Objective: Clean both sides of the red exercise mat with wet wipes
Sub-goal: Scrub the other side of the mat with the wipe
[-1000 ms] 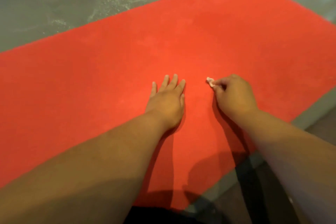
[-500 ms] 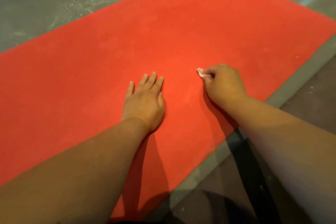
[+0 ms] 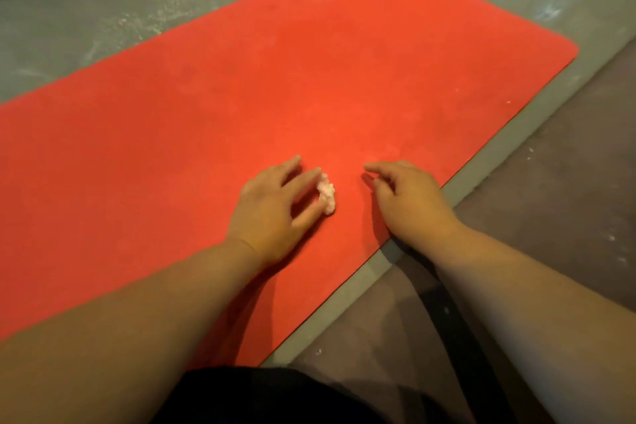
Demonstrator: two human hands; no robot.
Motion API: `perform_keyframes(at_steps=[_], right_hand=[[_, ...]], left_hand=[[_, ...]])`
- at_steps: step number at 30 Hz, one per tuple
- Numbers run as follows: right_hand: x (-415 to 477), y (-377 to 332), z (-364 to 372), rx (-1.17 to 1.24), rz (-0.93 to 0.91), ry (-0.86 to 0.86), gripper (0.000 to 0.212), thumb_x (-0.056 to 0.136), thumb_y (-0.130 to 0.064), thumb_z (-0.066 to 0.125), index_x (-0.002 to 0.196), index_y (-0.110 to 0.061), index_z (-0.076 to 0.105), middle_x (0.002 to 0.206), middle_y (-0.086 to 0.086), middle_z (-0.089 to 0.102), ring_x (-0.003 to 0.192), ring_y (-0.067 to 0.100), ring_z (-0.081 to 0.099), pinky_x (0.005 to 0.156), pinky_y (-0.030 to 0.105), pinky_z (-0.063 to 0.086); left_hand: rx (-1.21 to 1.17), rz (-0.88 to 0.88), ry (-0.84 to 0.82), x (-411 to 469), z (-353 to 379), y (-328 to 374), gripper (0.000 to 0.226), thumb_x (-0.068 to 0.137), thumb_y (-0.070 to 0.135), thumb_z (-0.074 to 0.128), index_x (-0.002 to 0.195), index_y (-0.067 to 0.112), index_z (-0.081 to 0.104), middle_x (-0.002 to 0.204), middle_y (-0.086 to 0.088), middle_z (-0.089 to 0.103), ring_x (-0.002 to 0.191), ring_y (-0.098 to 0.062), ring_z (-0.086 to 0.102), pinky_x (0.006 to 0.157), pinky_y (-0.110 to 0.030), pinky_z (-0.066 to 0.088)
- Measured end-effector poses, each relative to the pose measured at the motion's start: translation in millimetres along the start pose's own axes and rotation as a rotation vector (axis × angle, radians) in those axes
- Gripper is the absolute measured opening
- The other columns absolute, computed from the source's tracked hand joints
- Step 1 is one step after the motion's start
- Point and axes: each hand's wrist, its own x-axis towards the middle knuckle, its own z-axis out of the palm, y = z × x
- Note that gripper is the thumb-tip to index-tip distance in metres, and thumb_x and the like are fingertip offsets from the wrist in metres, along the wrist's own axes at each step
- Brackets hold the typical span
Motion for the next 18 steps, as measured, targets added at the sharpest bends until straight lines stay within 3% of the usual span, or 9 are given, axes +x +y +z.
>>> perform_keyframes(at_steps=[3,7,10,12,13,15,17,18], right_hand=[[2,31,-6,-0.165,-0.015,0.131,0.029,0.091,-0.009,0.051,0.116,-0.014,0.066,0.116,0.009,0.06,0.109,0.032,0.052,0.095,0.037,0.041],[-7,44,1,-0.232,-0.056,0.164,0.038,0.089,-0.019,0.041,0.119,-0.014,0.064,0.125,0.005,0.059,0.115,0.029,0.052,0.099,0.044,0.041],[-5,44,4,-0.196,-0.017,0.194,0.041,0.087,-0.022,0.038,0.118,-0.015,0.065,0.129,0.006,0.057,0.122,0.028,0.048,0.103,0.046,0.038],[-4,46,4,-0.141,0.034,0.236,0.04,0.088,-0.018,0.038,0.118,-0.013,0.065,0.132,0.008,0.054,0.128,0.028,0.043,0.108,0.045,0.034],[-3,47,2,-0.104,0.07,0.249,0.039,0.089,-0.013,0.039,0.118,-0.012,0.065,0.135,0.008,0.053,0.131,0.027,0.041,0.11,0.041,0.031],[-3,52,-6,-0.059,0.097,0.219,0.039,0.089,-0.004,0.042,0.121,-0.012,0.064,0.138,0.007,0.051,0.133,0.023,0.039,0.111,0.034,0.027],[-5,63,-19,-0.074,0.031,0.147,0.043,0.087,0.001,0.044,0.122,-0.015,0.063,0.139,0.003,0.051,0.134,0.02,0.04,0.11,0.031,0.028],[-7,70,-26,-0.099,-0.015,0.12,0.044,0.087,0.001,0.045,0.123,-0.016,0.063,0.139,0.001,0.051,0.133,0.019,0.041,0.109,0.031,0.029]], left_hand=[[0.039,0.255,-0.03,-1,14,16,0.04,0.088,0.042,0.049,0.114,0.021,0.07,0.12,-0.008,0.063,0.095,-0.032,0.061,0.084,-0.037,0.05],[0.123,0.29,0.015,24,16,4,0.034,0.089,0.027,0.046,0.103,0.013,0.074,0.097,-0.012,0.066,0.081,-0.033,0.061,0.072,-0.032,0.049],[0.091,-0.036,0.109,43,4,-8,0.026,0.089,0.013,0.059,0.113,0.01,0.07,0.097,-0.016,0.066,0.09,-0.039,0.061,0.077,-0.034,0.047],[-0.049,-0.231,0.083,38,8,19,0.024,0.089,0.016,0.063,0.112,0.013,0.069,0.106,-0.011,0.067,0.101,-0.032,0.059,0.086,-0.032,0.042],[-0.106,-0.187,0.026,28,14,40,0.021,0.089,0.019,0.064,0.108,0.015,0.07,0.104,-0.009,0.068,0.101,-0.029,0.06,0.085,-0.031,0.043],[-0.165,0.06,-0.114,1,18,80,0.019,0.086,0.024,0.061,0.1,0.019,0.073,0.092,-0.005,0.067,0.089,-0.028,0.062,0.074,-0.028,0.046],[-0.111,0.302,-0.206,-3,17,82,0.019,0.081,0.026,0.059,0.091,0.021,0.075,0.083,-0.003,0.065,0.077,-0.026,0.061,0.062,-0.023,0.043],[-0.062,0.334,-0.198,7,17,75,0.018,0.081,0.025,0.06,0.09,0.02,0.075,0.085,-0.002,0.065,0.077,-0.026,0.061,0.062,-0.023,0.044]])
